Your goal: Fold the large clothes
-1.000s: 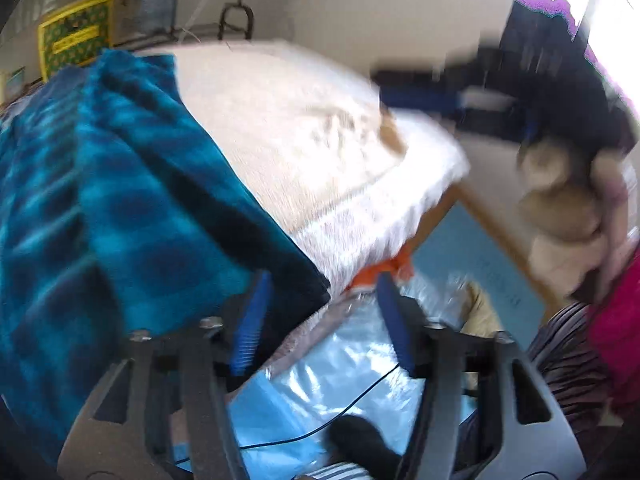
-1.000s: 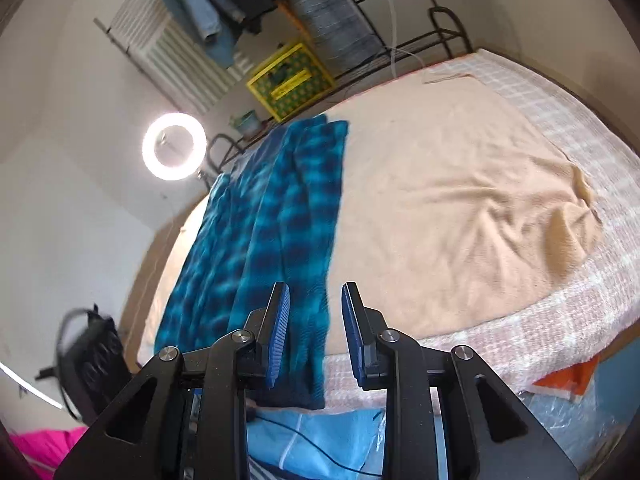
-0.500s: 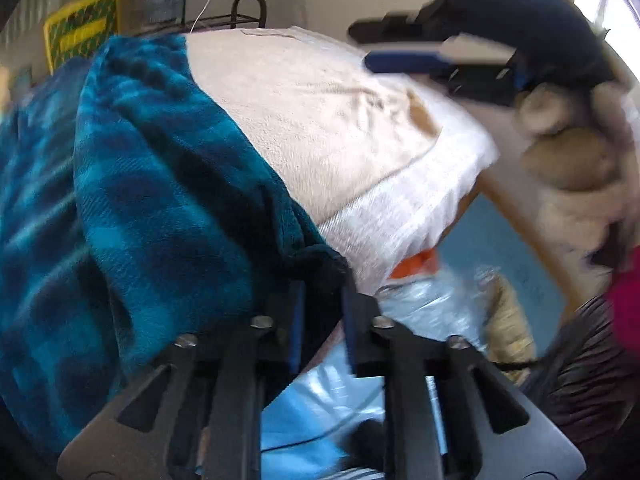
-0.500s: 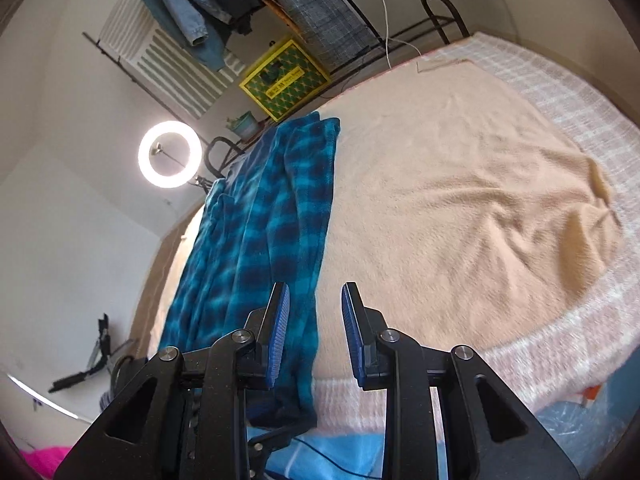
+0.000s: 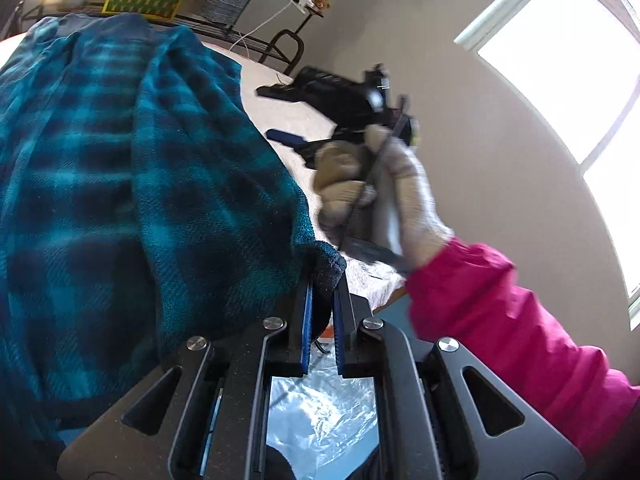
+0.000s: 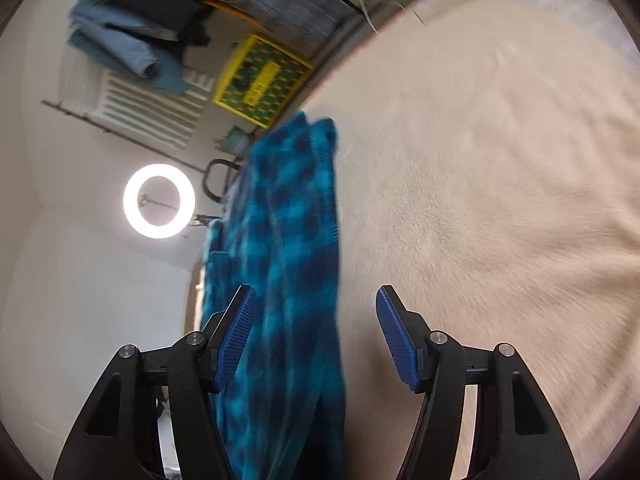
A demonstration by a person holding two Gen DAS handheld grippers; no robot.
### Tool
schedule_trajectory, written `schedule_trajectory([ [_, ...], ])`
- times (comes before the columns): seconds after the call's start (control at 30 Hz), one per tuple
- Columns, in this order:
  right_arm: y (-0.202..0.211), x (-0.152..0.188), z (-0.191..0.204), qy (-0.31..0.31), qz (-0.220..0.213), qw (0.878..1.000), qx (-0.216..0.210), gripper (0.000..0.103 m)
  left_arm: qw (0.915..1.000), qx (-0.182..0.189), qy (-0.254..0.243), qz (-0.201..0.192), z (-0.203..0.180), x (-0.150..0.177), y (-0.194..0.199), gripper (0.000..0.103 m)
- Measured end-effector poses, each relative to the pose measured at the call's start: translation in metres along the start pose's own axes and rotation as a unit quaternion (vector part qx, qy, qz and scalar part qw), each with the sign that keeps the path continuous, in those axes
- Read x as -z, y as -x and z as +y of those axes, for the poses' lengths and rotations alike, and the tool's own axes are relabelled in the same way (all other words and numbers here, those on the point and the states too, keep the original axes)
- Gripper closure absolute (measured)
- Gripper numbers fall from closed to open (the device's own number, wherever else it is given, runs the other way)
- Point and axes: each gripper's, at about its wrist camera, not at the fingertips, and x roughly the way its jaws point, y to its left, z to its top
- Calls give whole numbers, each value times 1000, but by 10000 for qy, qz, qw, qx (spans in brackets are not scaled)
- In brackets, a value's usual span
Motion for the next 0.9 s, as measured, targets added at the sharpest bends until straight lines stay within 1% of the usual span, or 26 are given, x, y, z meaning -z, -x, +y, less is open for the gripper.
schedule_trajectory([
  [0.13,-27,-6,0,15,177,9998,73,40,9999,69,92,-64,2,1,8,97],
  [0.2,-33,-6,2,89,130,9999,48,40,10000,-54,-42,-65,0,3,8,97],
  [0.27,-36,-6,6,158,173,9997,28,40,9998,-131,-155,-7,-3,9,5,97],
  [0.3,-39,-7,8,216,253,9994,37,43,9994,-215,-274,20,-6,12,2,97],
  [0.33,-42,-6,11,299,393,9988,72,43,9985,-340,-432,24,-9,15,1,97],
  [0.43,-39,-7,20,587,798,9951,78,43,9965,-496,-664,66,-15,19,-6,96],
  [0.47,-35,-8,20,619,939,9936,86,43,9959,-541,-726,83,-16,20,-8,94],
  [0.5,-32,-8,19,615,1033,9927,111,43,9944,-616,-855,100,-19,21,-11,86],
  [0.53,-24,-10,18,615,1074,9922,138,43,9922,-676,-1040,125,-23,23,-16,74],
  [0.57,-13,-11,15,638,1031,9925,147,43,9891,-770,-1241,159,-29,26,-22,68],
  [0.6,-2,-13,12,647,960,9932,160,42,9865,-849,-1387,187,-33,28,-27,58],
  [0.63,10,-14,7,632,864,9941,179,42,9844,-873,-1510,239,-37,30,-33,56],
  [0.67,20,-16,3,584,773,9951,172,42,9828,-885,-1593,293,-39,31,-37,56],
  [0.77,55,-19,-14,375,494,9981,29,41,9698,-1260,-2023,517,-51,41,-61,56],
  [0.8,65,-20,-18,322,420,9986,10,41,9664,-1369,-2097,584,-51,41,-68,56],
  [0.83,71,-21,-21,290,374,9989,-2,41,9616,-1528,-2154,743,-50,44,-78,56],
  [0.87,75,-21,-22,261,338,9991,-9,41,9602,-1616,-2136,798,-48,45,-84,56],
  [0.9,81,-20,-26,230,301,9993,-21,41,9605,-1627,-2122,778,-46,45,-87,56],
])
